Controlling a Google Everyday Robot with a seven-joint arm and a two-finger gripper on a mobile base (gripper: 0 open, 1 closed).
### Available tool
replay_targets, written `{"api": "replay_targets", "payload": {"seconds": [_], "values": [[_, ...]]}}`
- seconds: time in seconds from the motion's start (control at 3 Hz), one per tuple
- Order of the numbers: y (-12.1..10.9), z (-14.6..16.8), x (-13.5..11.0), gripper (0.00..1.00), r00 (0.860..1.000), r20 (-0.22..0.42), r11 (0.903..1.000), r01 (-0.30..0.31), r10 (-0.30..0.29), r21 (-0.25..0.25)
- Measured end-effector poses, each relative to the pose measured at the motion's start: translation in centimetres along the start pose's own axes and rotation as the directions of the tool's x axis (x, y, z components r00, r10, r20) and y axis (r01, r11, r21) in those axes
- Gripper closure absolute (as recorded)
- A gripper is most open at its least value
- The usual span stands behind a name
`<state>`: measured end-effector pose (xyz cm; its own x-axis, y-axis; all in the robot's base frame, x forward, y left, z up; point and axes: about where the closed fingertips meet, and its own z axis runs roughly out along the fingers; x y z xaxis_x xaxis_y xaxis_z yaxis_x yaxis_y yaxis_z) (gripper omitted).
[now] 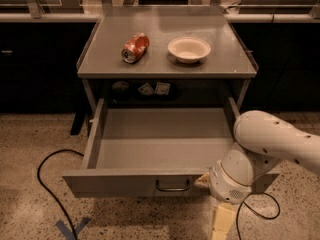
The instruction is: Close top drawer
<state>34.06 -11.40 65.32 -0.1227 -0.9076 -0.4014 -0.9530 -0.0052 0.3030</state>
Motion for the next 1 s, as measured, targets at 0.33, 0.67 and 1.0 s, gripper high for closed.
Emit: {"api": "replay_targets", "payload": {"seconds": [0.33,0.67,1.0], "values": [[-2.1,-0.5,-0.1,0.0,1.0,-0.01,0.9998,-0.002,0.003,0.019],[-4.9,-1.9,-0.4,0.0,1.0,-0.009,0.999,-0.001,0.002,0.044],[-11.2,-4.2,-0.2,0.0,1.0,-0.005,0.996,-0.03,0.031,0.085]]}}
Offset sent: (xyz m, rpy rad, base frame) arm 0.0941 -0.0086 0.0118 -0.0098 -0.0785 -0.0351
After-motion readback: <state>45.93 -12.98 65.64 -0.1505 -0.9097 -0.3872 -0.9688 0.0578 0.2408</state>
